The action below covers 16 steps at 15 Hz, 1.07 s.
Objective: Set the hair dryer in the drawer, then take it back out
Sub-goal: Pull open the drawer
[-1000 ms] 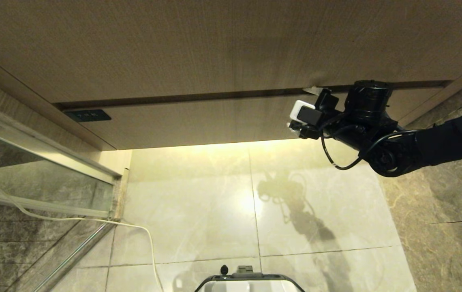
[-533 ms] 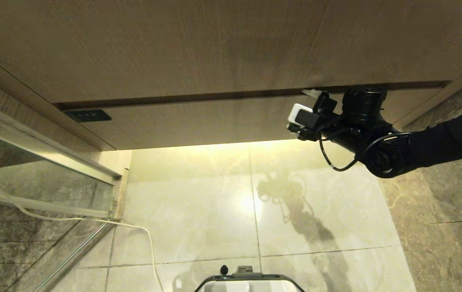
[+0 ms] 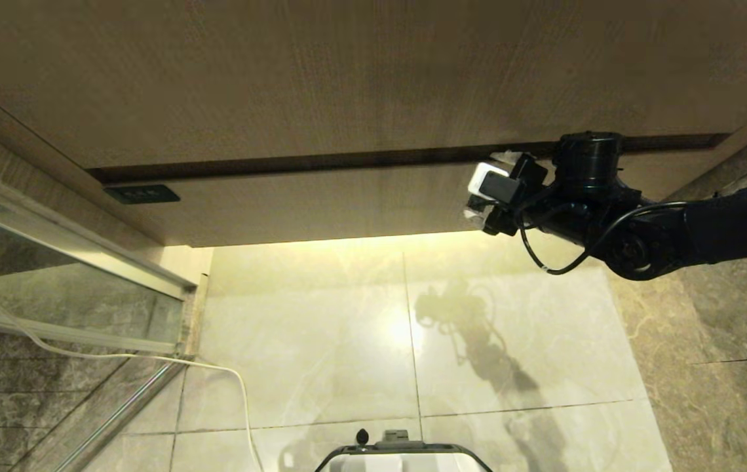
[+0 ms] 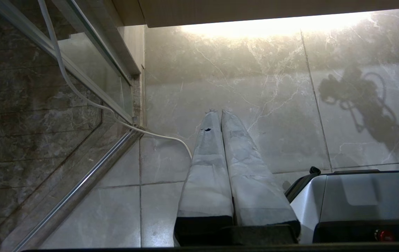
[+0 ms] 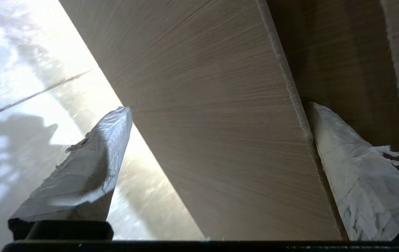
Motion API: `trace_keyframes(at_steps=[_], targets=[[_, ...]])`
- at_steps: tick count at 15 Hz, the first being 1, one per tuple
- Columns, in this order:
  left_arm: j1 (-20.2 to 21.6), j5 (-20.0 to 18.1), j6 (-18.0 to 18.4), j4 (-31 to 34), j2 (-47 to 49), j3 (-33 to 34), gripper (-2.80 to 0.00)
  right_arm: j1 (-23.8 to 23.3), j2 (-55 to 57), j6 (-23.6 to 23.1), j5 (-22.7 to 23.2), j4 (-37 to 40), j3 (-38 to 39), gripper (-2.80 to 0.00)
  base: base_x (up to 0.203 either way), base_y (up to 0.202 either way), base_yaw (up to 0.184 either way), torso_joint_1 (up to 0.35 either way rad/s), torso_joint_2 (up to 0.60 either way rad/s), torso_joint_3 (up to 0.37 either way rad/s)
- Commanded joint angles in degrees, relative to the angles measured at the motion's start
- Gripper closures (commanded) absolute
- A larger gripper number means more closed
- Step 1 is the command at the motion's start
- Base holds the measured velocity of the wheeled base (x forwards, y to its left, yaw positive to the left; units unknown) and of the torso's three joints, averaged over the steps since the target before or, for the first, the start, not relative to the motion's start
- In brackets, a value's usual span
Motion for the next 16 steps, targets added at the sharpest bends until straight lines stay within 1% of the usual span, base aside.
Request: trace_keyframes(at_steps=[1,5,8,11,13,15,16], targets=[[0.0,0.0,0.0,0.0,0.0,0.1,0.0,-0.3,0.0,0.7,-0.8,0.7,0.5,-2.8,0.0,0.0,0.0,0.0,0.0,0.0],[0.0,0.0,0.0,0.0,0.0,0.1,0.0,-0.3,-1.0,1.8,-0.9,2.0,1.8,-2.8,0.0,0.0,0.0,0.0,0.0,0.0],[0.0,0.0,0.0,0.0,0.0,0.1,0.0,-0.3,-3.6,2.9,-0.9,2.0,6.4,-2.8,0.0,0.0,0.0,0.0,0.0,0.0],[0.0,0.0,0.0,0.0,0.0,0.1,0.0,-0.3,-5.6,3.1,-1.0,2.3,8.3,-2.8,0.0,0.0,0.0,0.0,0.0,0.0],[0.0,0.0,0.0,0.0,0.0,0.1,0.0,-0.2,-6.5,3.2,-4.0,2.9,8.9,-2.8,0.0,0.0,0.0,0.0,0.0,0.0],[0.0,0.0,0.0,0.0,0.0,0.1,0.0,-0.2,-8.3,3.8,-4.6,3.4,11.0,-2.8,0.0,0.0,0.0,0.0,0.0,0.0],[0.0,0.0,0.0,0.0,0.0,0.1,0.0,-0.2,-10.2,4.7,-4.7,5.0,12.8,-2.8,0.0,0.0,0.0,0.0,0.0,0.0]])
